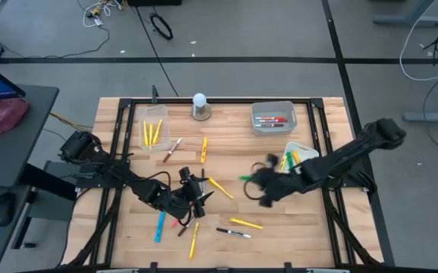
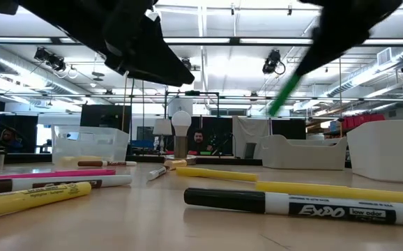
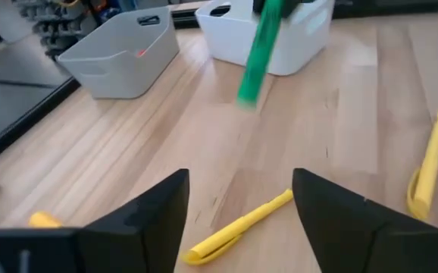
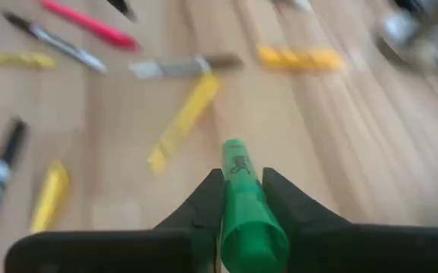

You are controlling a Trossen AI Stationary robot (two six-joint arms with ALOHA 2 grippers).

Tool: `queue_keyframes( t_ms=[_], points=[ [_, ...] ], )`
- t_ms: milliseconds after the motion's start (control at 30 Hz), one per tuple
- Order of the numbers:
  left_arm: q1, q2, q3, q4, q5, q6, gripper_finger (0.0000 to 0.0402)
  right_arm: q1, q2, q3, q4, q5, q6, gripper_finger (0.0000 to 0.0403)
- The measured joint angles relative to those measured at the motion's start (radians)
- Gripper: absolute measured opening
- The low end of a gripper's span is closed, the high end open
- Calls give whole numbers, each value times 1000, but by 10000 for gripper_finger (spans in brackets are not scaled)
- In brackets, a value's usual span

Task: Pick & Place Markers
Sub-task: Put the green highlighter pen into the white bin

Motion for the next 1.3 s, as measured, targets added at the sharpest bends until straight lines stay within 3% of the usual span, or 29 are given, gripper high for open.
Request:
queue_keyframes(
  t_ms=[200, 400, 567, 833, 1300],
  points=[
    [12, 0, 0, 1, 49, -2, 248, 14, -154, 80, -617, 13, 372, 56],
    [11, 0, 0, 0, 58, -8, 237, -13, -199, 37, -919, 9, 663, 57],
    [11, 0, 0, 1, 59, -8, 236, -63, -198, -95, -869, -61, 698, 60],
    [11, 0, 0, 0, 59, -9, 236, -114, -199, -308, -674, -7, 682, 64],
    [11, 0, 0, 3, 59, -10, 236, -114, -198, -348, -567, -68, 679, 129]
  ],
)
